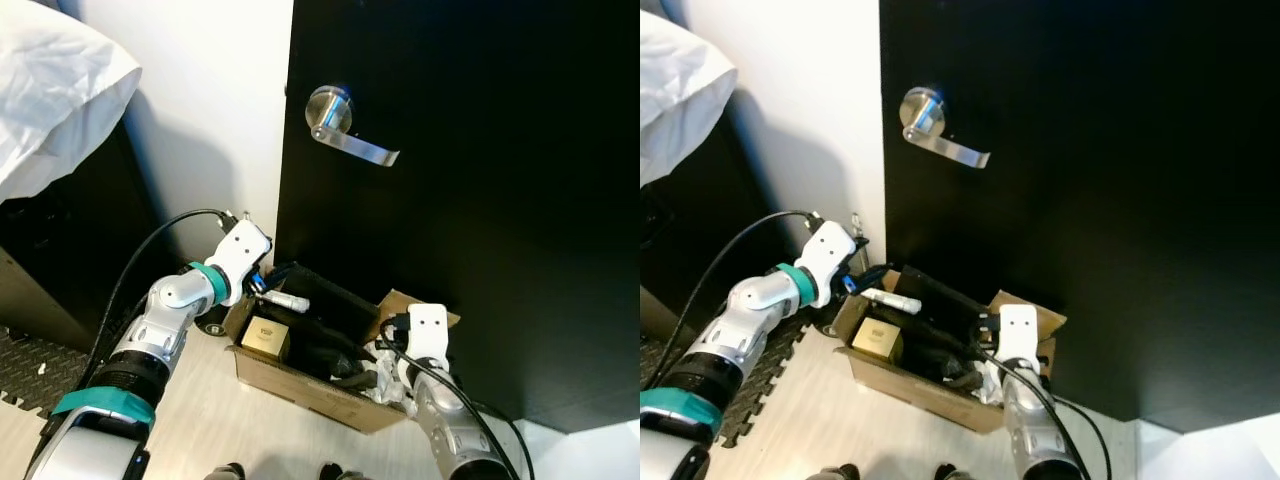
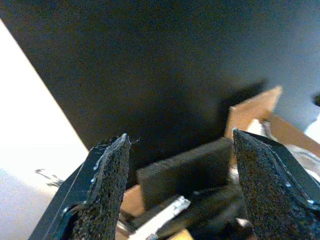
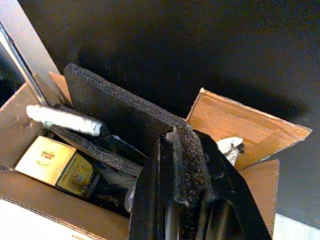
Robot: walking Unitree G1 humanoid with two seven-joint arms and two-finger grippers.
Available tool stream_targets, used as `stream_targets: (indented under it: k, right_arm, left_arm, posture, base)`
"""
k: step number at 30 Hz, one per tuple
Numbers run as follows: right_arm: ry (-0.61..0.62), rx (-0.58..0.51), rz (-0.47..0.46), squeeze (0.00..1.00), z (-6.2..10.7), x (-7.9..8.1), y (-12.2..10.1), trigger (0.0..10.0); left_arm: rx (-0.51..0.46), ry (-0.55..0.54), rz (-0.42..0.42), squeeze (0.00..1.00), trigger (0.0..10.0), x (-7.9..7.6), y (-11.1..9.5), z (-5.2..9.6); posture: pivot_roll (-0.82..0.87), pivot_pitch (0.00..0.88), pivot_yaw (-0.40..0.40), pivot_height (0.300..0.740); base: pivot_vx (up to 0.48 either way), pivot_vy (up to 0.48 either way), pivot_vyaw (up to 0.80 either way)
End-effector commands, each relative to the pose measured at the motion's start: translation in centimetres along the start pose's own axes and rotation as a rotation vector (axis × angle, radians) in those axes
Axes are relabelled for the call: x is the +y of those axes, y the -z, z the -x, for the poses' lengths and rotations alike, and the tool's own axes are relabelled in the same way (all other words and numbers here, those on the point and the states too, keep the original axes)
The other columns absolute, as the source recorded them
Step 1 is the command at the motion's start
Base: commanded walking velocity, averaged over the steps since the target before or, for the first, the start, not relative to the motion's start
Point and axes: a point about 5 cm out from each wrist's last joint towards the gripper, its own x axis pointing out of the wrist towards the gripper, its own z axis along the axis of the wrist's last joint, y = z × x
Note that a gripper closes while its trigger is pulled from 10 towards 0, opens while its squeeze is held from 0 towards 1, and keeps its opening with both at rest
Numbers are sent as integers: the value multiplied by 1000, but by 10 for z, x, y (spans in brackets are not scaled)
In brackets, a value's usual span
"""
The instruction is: Clean up the room
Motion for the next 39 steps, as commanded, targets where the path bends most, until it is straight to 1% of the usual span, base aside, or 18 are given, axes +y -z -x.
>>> stream_targets:
  k: [1,2,3,5,6,7,8,11,12,15,16,17,19,20,23,29,34,39]
  right_arm:
    - [16,29,-9,0,4,-3,10,10000]
    - [16,29,-9,0,4,-3,10,10000]
    - [13,28,-9,0,3,-2,9,10000]
    - [9,26,-10,0,3,-1,8,10000]
    - [3,22,-10,0,2,-1,8,10000]
    - [3,22,-10,0,2,-1,8,10000]
    - [-4,16,-12,0,2,-1,7,10000]
    - [-4,16,-12,0,2,-1,7,10000]
    - [-9,10,-15,0,3,-2,6,10000]
    - [-9,10,-15,0,3,-2,6,10000]
    - [-12,-5,-17,0,3,-3,3,10000]
    - [-12,-5,-17,0,3,-3,3,10000]
    - [-3,-33,-22,0,5,-5,-2,10000]
    - [2,-41,-21,0,5,-6,-4,10000]
    - [10,-58,-22,0,5,-7,-6,10000]
    - [15,-78,-10,0,6,-2,-5,10000]
    - [-16,-94,38,0,2,8,-7,10000]
    - [-26,-100,40,0,0,11,-11,10000]
  left_arm:
    - [-10,42,35,0,10000,-10,6,5]
    - [-10,42,35,0,10000,-10,6,5]
    - [-32,26,77,1000,10000,-11,6,9]
    - [-41,-8,93,1000,10000,-11,8,13]
    - [-44,-70,123,0,10000,-9,12,22]
    - [-44,-70,123,0,10000,-9,12,22]
    - [-50,-126,144,0,10000,-7,14,29]
    - [-50,-126,144,0,10000,-7,14,29]
    - [-64,-212,161,0,10000,-5,16,39]
    - [-64,-212,161,0,10000,-5,16,39]
    - [-72,-311,210,0,10000,-4,22,53]
    - [-72,-311,210,0,10000,-4,22,53]
    - [-77,-526,297,0,10000,-5,34,79]
    - [-76,-577,315,0,10000,-6,36,85]
    - [-78,-605,316,0,10000,-7,35,86]
    - [-70,-612,317,0,10000,-14,30,74]
    - [-82,-582,300,0,10000,-11,21,57]
    - [-86,-599,301,0,10000,-8,19,53]
  posture:
    - [119,102,-39,740]
    - [119,102,-39,740]
    - [120,99,-43,740]
    - [124,93,-50,740]
    - [126,82,-64,740]
    - [126,82,-64,740]
    - [128,75,-74,740]
    - [128,75,-74,740]
    - [130,68,-79,740]
    - [130,68,-79,740]
    - [126,56,-77,740]
    - [126,56,-77,740]
    - [132,35,-83,740]
    - [135,35,-86,740]
    - [138,33,-86,740]
    - [147,0,-47,740]
    - [141,0,-36,740]
    - [140,0,-42,740]
  base:
    - [0,0,0]
    - [0,0,0]
    - [0,0,0]
    - [0,0,0]
    - [0,0,0]
    - [0,0,0]
    - [0,0,0]
    - [0,0,0]
    - [0,0,0]
    - [0,0,0]
    - [0,0,0]
    - [0,0,0]
    - [0,0,0]
    - [0,0,0]
    - [0,0,0]
    - [0,0,0]
    - [0,0,800]
    - [0,0,800]
